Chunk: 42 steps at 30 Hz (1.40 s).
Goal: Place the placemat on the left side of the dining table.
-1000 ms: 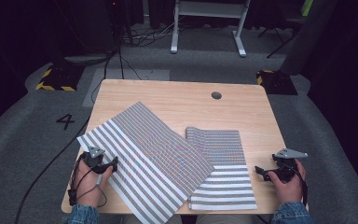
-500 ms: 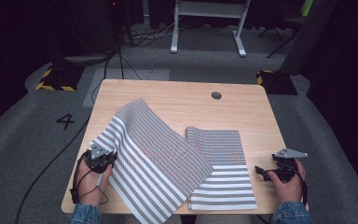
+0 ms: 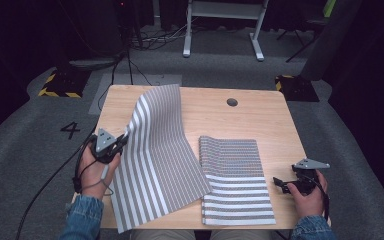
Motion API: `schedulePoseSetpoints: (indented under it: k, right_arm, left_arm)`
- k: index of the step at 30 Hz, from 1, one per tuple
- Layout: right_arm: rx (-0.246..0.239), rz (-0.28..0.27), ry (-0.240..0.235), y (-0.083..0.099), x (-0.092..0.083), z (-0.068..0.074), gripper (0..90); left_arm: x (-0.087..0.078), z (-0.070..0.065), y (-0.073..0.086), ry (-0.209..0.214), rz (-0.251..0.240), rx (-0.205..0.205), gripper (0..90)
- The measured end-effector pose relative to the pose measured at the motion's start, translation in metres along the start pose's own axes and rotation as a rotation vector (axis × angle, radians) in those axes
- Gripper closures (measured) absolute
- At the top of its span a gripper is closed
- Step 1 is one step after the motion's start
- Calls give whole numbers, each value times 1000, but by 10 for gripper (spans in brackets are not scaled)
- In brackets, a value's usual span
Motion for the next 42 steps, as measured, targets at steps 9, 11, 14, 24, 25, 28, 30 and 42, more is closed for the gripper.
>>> schedulePoseSetpoints:
  k: [9,11,14,24,25,28,30,42]
  right_arm:
    - [-5,2,4,1,-1,0,5]
    - [-4,3,4,1,-1,0,5]
    - [-4,3,4,1,-1,0,5]
    - [-4,0,4,1,0,-1,5]
    - [-3,0,3,1,0,-1,5]
    - [-2,1,3,1,-1,0,5]
    - [-3,1,3,1,-1,0,5]
    - [-3,1,3,1,0,0,5]
  left_arm:
    - [65,45,-23,-41,-127,-21,486]
    - [66,44,-24,-47,-131,-43,425]
    - [60,32,-16,-37,-102,-46,411]
    - [23,-11,-8,8,-93,-119,371]
    - [18,-15,-8,16,-86,-113,370]
    - [5,-27,-9,39,-74,-118,363]
    - [-3,-35,-8,49,-66,-126,363]
    - [-26,-97,22,124,19,-139,353]
Point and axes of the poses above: each handheld gripper's, and its own axes: x roughly forward along the jaws, y roughly out of its underside, z roughly to its left, the point moved 9 cm from there along x, roughly forward along the jaws, and after that the axes turned 14 degrees about -z, right-handed, at the moved point
